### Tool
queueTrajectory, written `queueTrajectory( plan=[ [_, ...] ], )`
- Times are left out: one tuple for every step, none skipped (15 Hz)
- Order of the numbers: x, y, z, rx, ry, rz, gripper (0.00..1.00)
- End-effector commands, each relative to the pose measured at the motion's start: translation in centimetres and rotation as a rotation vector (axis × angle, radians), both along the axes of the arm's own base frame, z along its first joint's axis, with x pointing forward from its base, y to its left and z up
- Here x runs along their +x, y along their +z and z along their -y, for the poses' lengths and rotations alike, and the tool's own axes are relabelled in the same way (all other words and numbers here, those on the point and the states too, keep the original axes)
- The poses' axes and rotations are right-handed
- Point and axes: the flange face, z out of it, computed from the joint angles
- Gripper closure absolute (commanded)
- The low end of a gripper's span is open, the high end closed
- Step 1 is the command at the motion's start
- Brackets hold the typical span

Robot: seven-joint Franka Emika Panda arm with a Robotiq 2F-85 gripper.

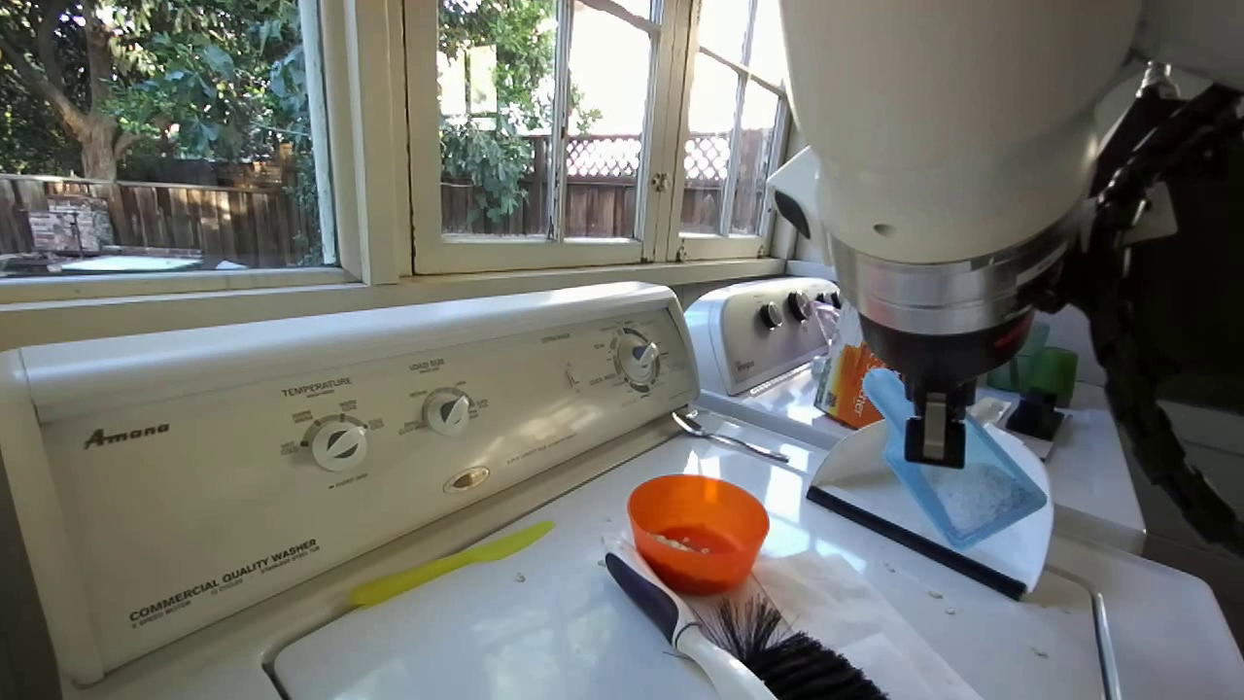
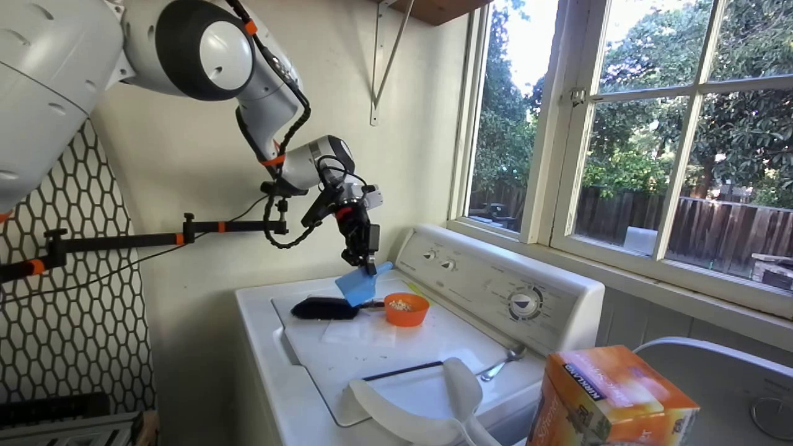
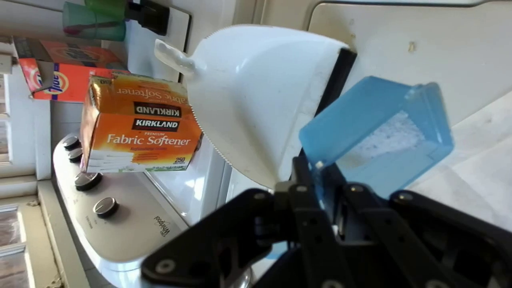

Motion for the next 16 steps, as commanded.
queueTrajectory(
  plan=[
    [0.6,-0.9,-1.0,-0.076,0.007,0.011,0.97],
    [0.7,-1.1,-1.2,-0.090,0.006,0.012,0.97],
    [0.8,-1.4,-1.3,-0.096,0.004,0.014,0.97],
    [0.8,-1.6,-1.6,-0.098,0.007,0.016,0.97],
    [0.9,-1.8,-1.8,-0.104,0.009,0.017,0.97],
    [1.0,-2.0,-1.9,-0.117,0.006,0.023,0.97],
    [1.0,-2.1,-2.1,-0.127,0.007,0.025,0.97],
    [1.0,-2.2,-2.3,-0.133,0.010,0.024,0.97],
    [1.0,-2.3,-2.5,-0.143,0.010,0.026,0.97],
    [1.0,-2.4,-2.7,-0.148,0.012,0.028,0.97],
    [1.0,-2.5,-2.9,-0.150,0.013,0.030,0.97],
    [1.0,-2.5,-3.0,-0.158,0.013,0.031,0.97],
    [0.9,-2.6,-3.2,-0.169,0.012,0.032,0.97],
    [0.8,-2.6,-3.3,-0.184,0.013,0.035,0.97],
    [0.7,-2.6,-3.4,-0.204,0.011,0.039,0.97],
    [0.6,-2.6,-3.5,-0.216,0.012,0.039,0.97]
  ],
)
